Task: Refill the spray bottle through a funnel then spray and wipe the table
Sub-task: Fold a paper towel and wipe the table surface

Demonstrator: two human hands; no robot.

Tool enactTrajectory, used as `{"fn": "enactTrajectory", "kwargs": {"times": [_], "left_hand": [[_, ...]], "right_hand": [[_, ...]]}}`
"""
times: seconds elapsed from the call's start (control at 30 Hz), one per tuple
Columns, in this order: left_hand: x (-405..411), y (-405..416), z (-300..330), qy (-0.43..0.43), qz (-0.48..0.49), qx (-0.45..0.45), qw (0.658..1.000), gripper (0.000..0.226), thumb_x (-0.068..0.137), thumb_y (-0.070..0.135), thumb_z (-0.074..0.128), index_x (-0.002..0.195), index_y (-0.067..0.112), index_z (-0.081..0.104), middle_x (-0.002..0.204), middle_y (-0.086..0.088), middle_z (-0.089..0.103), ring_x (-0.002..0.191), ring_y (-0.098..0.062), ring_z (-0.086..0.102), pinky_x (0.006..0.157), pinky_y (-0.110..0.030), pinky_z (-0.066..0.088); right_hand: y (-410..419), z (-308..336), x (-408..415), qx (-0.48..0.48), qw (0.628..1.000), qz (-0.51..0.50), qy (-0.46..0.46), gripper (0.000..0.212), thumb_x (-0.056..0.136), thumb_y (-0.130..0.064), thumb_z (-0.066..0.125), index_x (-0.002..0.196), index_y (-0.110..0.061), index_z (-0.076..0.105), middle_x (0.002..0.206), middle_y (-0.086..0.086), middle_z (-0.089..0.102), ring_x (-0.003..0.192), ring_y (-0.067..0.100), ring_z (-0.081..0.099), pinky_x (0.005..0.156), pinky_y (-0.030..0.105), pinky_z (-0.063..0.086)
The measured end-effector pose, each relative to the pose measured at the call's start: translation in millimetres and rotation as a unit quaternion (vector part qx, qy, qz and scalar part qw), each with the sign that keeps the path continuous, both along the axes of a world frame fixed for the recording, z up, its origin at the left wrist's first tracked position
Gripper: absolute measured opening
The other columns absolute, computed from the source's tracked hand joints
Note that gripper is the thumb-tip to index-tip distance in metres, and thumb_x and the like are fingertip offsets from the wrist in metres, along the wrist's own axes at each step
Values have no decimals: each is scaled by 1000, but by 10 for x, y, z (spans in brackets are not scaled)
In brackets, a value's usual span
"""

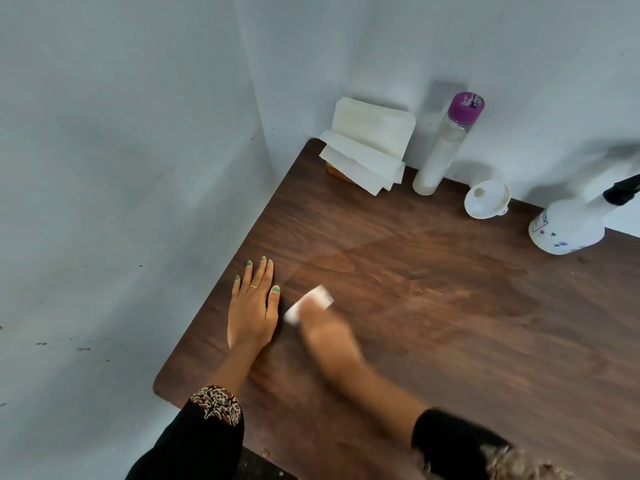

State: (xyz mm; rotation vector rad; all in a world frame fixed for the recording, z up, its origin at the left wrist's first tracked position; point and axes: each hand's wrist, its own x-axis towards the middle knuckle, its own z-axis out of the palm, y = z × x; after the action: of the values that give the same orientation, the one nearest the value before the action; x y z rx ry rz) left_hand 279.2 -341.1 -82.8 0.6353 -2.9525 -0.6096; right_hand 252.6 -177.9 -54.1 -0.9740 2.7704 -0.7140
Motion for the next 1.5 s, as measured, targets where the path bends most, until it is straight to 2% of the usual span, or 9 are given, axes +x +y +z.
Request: {"fn": "enactTrajectory", "kwargs": {"times": [0.2,0.4,0.6,0.73,0.83,1.03,1.27,1.33,1.5], "left_hand": [[7,3,5,-2,-4,-1,1000,67,89,47,7,148,17,22,156,4,19,146,-16,7,118,-34,3],[2,4,-3,-9,-5,-20,1000,67,89,47,7,148,17,22,156,2,21,146,-19,10,119,-38,8],[-20,5,-3,-20,-3,-40,999,66,89,46,9,147,17,23,156,1,23,146,-22,13,118,-39,10],[-6,8,-9,-21,-4,-39,999,66,89,47,10,147,17,24,155,0,24,146,-22,13,118,-41,11],[5,-10,-15,-20,-3,-34,999,65,90,45,13,148,17,24,156,1,23,146,-20,11,118,-40,9],[7,10,3,-20,-4,-33,999,60,92,38,24,147,16,25,155,0,24,146,-21,12,118,-41,10],[-2,13,-7,-19,-7,-37,999,61,92,41,22,147,16,25,155,0,24,146,-22,13,118,-43,12],[5,5,-8,-18,-6,-39,999,62,91,43,20,147,16,25,155,0,24,146,-22,14,118,-42,12],[-18,14,1,-21,-6,-42,999,60,92,41,23,147,16,26,155,-1,26,145,-24,15,118,-42,13]], "right_hand": [[197,-422,690,17,927,364,83,31,95,-12,42,104,-4,70,108,9,70,109,25,63,87,31,51],[1144,28,-1015,166,980,12,105,37,90,-53,49,114,-32,67,112,-2,67,104,14,61,85,28,44],[1844,24,-1631,201,935,-285,58,38,90,-1,41,124,-8,56,129,19,57,106,43,57,89,43,47],[1131,126,-869,105,978,-178,39,23,93,-41,46,98,-30,65,97,-10,68,100,17,62,75,23,44],[515,37,-5,32,998,23,42,55,96,-56,28,111,-22,68,110,-1,70,107,18,63,88,32,51],[411,-277,648,-32,952,296,75,25,94,-8,47,94,-5,72,100,8,72,105,25,65,87,30,52],[1571,91,-753,110,988,-71,80,39,92,-55,46,119,-32,63,115,-12,62,114,5,52,100,27,39],[1876,141,-1016,101,974,-192,57,33,96,-37,42,117,-23,63,112,-5,61,107,16,55,92,34,40],[1705,-28,-871,112,974,-167,101,25,95,-39,34,99,-30,57,110,-12,61,100,16,59,77,28,39]]}}
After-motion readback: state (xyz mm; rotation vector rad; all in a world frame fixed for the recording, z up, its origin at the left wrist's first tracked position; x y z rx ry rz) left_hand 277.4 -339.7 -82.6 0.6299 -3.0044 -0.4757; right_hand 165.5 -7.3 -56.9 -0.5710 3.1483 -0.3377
